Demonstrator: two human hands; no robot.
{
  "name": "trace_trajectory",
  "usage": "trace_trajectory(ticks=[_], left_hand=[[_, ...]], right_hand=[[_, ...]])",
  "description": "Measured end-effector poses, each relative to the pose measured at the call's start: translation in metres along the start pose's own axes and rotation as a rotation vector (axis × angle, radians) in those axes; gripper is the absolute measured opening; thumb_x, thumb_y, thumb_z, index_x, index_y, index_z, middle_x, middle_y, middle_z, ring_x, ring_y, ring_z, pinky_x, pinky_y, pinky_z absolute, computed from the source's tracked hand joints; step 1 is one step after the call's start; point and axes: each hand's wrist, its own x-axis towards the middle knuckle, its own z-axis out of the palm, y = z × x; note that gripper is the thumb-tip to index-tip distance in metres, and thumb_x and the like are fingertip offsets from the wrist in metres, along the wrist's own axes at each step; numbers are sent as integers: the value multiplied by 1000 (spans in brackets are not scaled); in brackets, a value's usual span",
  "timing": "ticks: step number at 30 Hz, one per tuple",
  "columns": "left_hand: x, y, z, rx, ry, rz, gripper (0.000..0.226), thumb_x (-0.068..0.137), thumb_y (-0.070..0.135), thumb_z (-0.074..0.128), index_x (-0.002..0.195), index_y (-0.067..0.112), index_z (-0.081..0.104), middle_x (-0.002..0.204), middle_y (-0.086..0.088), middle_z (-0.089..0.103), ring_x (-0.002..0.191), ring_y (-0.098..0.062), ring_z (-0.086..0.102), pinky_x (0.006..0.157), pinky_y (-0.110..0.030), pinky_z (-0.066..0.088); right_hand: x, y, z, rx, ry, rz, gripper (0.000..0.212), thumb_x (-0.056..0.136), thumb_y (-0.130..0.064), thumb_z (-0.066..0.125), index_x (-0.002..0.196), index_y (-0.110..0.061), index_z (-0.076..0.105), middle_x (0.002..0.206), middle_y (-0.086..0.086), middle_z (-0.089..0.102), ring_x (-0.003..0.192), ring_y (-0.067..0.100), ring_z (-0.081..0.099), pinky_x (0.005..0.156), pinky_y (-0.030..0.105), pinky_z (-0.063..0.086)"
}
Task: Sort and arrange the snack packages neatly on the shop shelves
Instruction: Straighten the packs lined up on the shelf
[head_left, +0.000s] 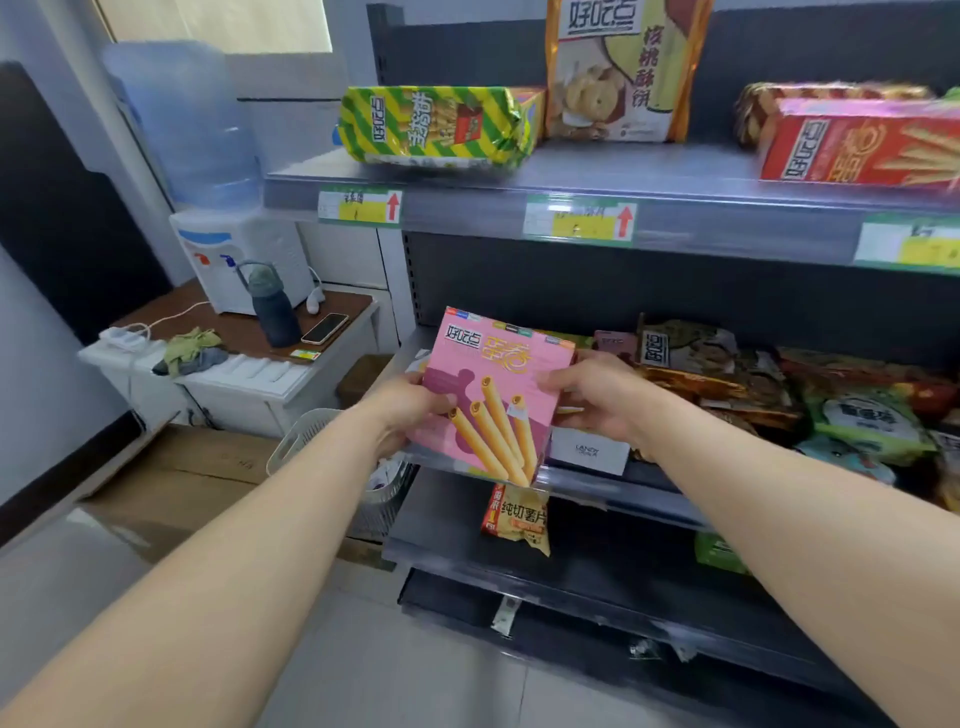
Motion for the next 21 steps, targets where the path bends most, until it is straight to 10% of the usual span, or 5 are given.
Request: trace_trajectory(ticks=[7,16,21], left_hand=[[-23,16,52,149,-194,-45,28,86,0,61,108,16,59,97,-5,70,93,-26,63,87,-50,49],[-13,47,180,291,-350,152,45,77,-2,72,116,4,50,111,-14,66,98,-32,65,85,-46,54],[-15,54,257,228,-428,246,51,73,-5,73,114,5,44,112,-15,63,100,-32,62,80,-46,55]], right_hand=[[-51,5,-69,58,22,-59,26,87,1,60,106,-16,62,94,3,74,87,22,68,77,38,54],[-107,10,-165,-34,435,-157,27,94,-3,47,113,-18,59,116,13,66,102,28,64,95,45,50],[-145,26,-217,-72,616,-109,37,90,-1,47,123,-15,57,114,8,67,96,22,62,75,31,50]])
